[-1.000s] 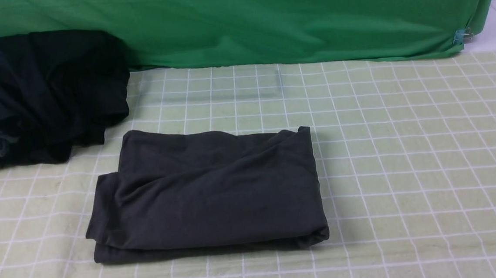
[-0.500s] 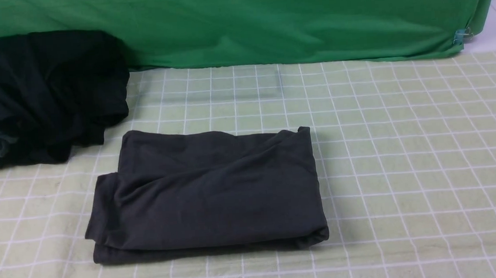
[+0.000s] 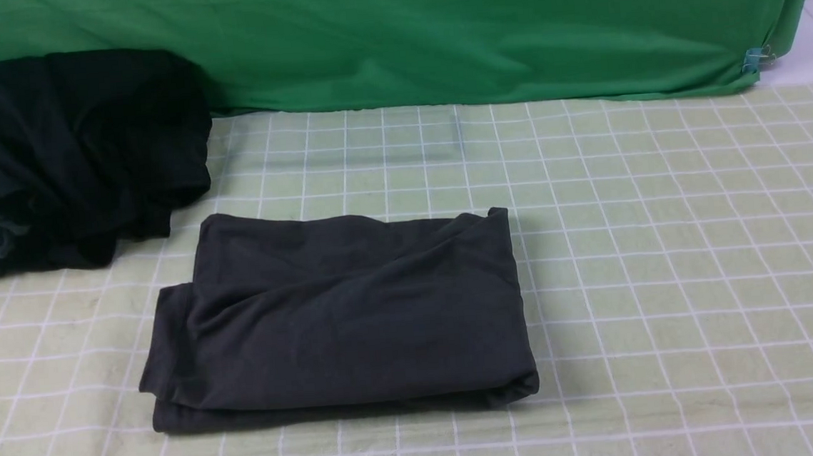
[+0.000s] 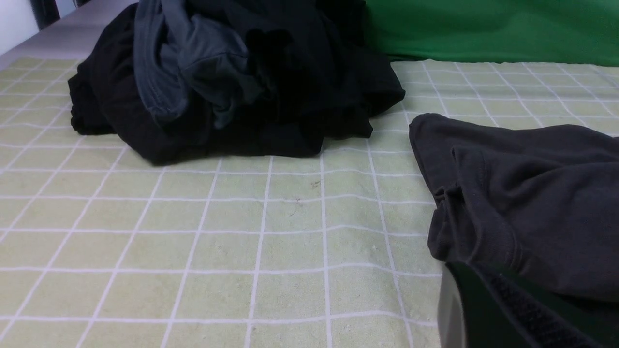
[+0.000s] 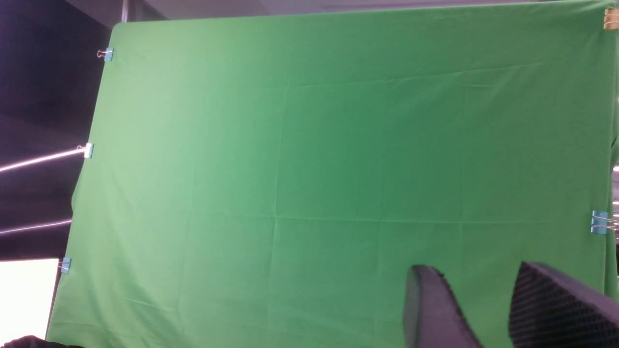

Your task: Fold a long-sleeved shirt over a green coffee tablecloth.

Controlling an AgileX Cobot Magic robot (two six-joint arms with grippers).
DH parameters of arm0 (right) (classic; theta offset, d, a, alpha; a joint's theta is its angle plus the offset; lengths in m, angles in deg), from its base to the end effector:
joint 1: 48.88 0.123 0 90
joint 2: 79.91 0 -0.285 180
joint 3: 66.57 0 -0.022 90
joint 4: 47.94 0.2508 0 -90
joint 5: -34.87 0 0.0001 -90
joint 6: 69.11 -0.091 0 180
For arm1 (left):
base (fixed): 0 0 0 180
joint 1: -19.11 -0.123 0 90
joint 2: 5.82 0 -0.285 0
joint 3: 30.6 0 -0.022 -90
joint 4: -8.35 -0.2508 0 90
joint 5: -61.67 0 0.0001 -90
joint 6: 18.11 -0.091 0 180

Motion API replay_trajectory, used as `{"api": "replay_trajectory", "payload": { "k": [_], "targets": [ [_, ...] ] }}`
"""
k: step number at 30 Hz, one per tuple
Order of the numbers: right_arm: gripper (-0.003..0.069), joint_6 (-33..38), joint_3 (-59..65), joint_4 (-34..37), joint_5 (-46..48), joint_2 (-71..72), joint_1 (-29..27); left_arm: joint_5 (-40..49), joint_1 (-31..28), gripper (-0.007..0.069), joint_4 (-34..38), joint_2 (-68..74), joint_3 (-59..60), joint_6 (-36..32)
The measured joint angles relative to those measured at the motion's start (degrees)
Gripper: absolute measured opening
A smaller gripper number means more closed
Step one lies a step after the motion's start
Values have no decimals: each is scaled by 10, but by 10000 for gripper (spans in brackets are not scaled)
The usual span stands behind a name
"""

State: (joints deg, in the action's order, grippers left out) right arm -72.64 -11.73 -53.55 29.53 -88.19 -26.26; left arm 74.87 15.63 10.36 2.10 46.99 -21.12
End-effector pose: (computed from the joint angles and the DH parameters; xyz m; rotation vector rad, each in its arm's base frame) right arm 0.0078 0.0041 0.3455 -0.2248 0.9889 0.3324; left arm 0.0559 0.0027 0.1900 -0.0306 1.7227 0.0516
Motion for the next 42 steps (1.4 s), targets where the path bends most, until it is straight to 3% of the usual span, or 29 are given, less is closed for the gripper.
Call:
{"api": "replay_trajectory", "payload": {
  "k": [9,13,16,24,28,42],
  "targets": [
    [241,4,0,0,1,0,0,-1,0,1,-2,0,0,0],
    [246,26,3,0,78,2,-2,-1,0,1,-2,0,0,0],
    [246,50,26,0,132,5,-32,-1,0,1,-2,0,0,0],
    [246,73,192,0,142,4,-171,-1,0,1,-2,0,0,0],
    [246,75,228,1,195,4,-189,0,0,1,-3,0,0,0],
    [246,48,228,2,194,4,-217,0,0,1,-4,-1,0,0]
  ]
}}
